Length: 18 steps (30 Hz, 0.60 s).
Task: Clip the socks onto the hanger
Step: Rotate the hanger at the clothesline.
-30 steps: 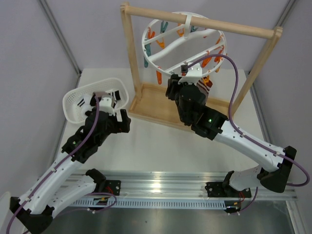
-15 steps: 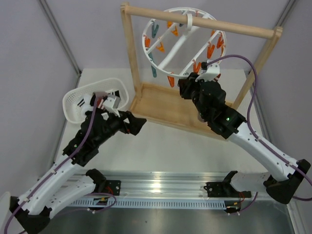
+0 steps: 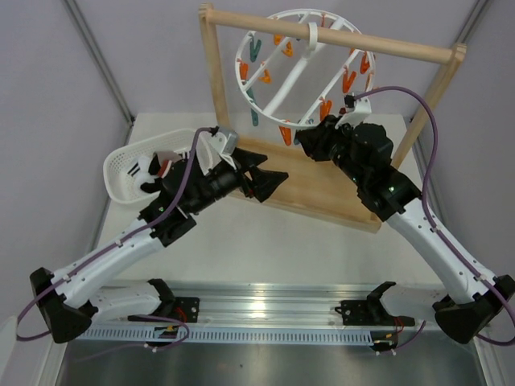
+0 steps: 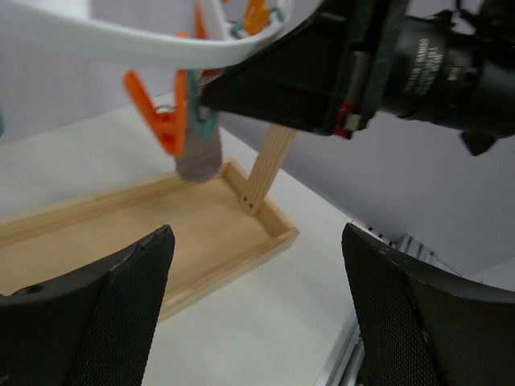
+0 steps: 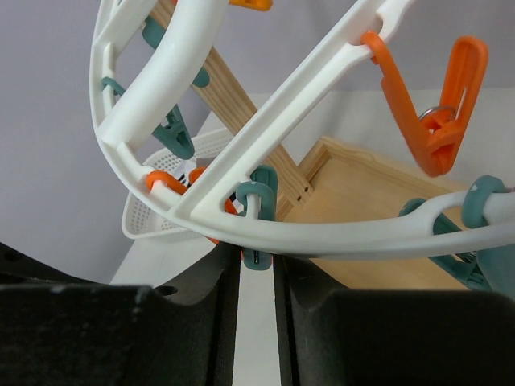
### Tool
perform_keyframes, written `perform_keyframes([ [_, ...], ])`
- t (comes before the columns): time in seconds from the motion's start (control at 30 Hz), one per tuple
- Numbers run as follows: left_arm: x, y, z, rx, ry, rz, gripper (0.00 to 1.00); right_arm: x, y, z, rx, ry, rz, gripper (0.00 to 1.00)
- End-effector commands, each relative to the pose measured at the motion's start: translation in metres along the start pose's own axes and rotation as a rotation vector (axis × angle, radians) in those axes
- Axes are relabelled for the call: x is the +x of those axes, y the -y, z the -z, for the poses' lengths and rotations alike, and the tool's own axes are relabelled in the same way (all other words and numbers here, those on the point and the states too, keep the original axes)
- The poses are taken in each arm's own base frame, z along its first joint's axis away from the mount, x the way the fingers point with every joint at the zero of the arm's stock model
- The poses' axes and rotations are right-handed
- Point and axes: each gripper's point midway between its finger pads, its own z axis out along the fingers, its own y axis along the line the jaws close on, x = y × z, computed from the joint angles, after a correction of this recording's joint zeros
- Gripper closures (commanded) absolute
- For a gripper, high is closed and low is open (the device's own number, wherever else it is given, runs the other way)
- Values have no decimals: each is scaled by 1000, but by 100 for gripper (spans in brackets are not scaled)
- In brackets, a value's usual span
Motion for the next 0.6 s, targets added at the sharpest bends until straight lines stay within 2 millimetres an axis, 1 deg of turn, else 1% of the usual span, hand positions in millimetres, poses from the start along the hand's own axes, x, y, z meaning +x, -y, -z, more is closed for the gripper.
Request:
perform_keyframes([
  [0.0, -35, 41, -12, 159, 103, -71, 13, -39, -20, 3, -100, 96, -39, 85],
  [0.07, -30, 41, -20, 162, 93, -89, 15, -41, -20, 3, -107, 96, -41, 85],
  [0.1, -25, 38, -28, 155, 80, -91, 16, -39, -23, 3, -128, 83, -41, 85],
  [0.13, -27, 38, -31, 153, 81, -97, 17, -39, -24, 3, -134, 81, -40, 85],
  [0.17, -23, 35, -36, 145, 71, -102, 17, -40, -25, 3, -144, 79, -42, 85],
  [0.2, -25, 35, -39, 144, 75, -108, 17, -40, -25, 4, -147, 77, -43, 84],
  [0.23, -21, 32, -47, 137, 63, -114, 18, -40, -26, 3, -149, 78, -42, 84],
  [0.3, -21, 31, -54, 130, 60, -116, 20, -40, -26, 4, -157, 74, -42, 84],
  [0.33, -18, 29, -60, 126, 52, -118, 24, -40, -27, 4, -163, 72, -45, 84],
  [0.37, -16, 30, -62, 137, 46, -118, 25, -39, -26, 3, -161, 68, -45, 84],
  [0.47, -22, 31, -71, 137, 59, -133, 27, -40, -28, 4, -175, 64, -48, 84],
  [0.57, -24, 21, -78, 95, 73, -168, 27, -41, -29, 5, -181, 62, -50, 84],
])
